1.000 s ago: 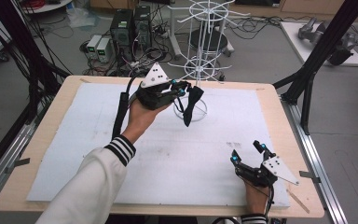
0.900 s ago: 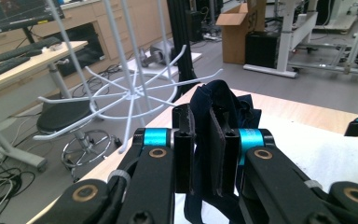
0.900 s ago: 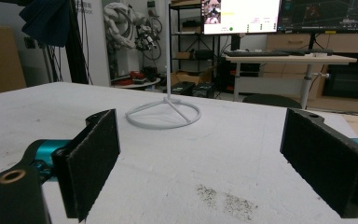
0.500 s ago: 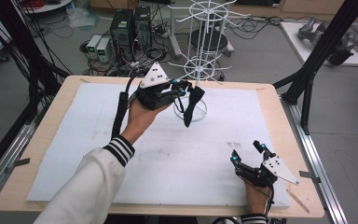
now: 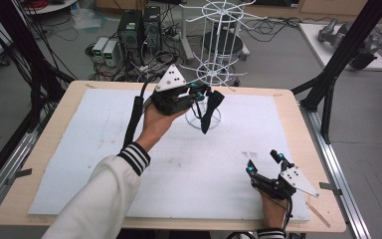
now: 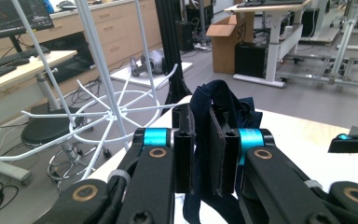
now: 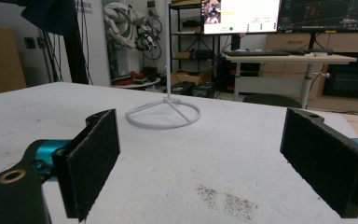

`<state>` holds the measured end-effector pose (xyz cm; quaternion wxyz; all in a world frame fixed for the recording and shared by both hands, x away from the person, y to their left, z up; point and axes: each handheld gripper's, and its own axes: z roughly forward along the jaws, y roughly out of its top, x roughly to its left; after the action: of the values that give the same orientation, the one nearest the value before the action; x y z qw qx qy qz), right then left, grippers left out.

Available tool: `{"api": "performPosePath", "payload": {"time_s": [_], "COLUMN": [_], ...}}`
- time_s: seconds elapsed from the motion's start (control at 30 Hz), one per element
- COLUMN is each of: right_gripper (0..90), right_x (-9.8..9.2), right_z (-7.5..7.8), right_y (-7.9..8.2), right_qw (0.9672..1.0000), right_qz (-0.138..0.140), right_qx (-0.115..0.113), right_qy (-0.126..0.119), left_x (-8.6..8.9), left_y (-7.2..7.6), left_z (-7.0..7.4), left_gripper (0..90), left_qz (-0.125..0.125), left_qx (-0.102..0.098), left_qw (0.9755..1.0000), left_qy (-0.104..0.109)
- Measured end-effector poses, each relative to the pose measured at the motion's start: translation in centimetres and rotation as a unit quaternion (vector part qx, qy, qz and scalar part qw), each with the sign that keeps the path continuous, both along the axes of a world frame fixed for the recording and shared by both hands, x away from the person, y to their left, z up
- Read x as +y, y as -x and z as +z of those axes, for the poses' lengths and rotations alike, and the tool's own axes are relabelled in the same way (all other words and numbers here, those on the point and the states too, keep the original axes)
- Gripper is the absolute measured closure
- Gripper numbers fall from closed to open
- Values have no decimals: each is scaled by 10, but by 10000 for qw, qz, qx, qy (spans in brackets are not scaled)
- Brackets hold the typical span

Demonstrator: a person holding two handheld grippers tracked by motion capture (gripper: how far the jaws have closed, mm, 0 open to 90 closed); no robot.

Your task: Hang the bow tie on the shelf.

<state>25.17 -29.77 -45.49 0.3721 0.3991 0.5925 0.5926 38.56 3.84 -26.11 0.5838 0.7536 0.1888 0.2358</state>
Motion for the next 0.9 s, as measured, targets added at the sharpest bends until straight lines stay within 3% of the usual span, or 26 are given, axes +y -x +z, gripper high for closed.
{"api": "performPosePath", "payload": {"time_s": [0.33, 0.43, 0.9], "right_gripper": [110, 110, 110], "right_x": [0, 0, 0], "right_z": [0, 0, 0], "right_y": [0, 0, 0], "right_qw": [10000, 10000, 10000], "right_qz": [-3, -5, -8], "right_qx": [0, -3, -18], "right_qy": [-4, -13, -18], "left_x": [-3, -5, -6], "left_y": [-20, -26, -44], "left_z": [-9, -11, -17], "left_gripper": [812, 812, 810], "left_qz": [107, 118, 374], "left_qx": [152, 231, 446], "left_qw": [9998, 9995, 9983], "left_qy": [42, 157, 85]}}
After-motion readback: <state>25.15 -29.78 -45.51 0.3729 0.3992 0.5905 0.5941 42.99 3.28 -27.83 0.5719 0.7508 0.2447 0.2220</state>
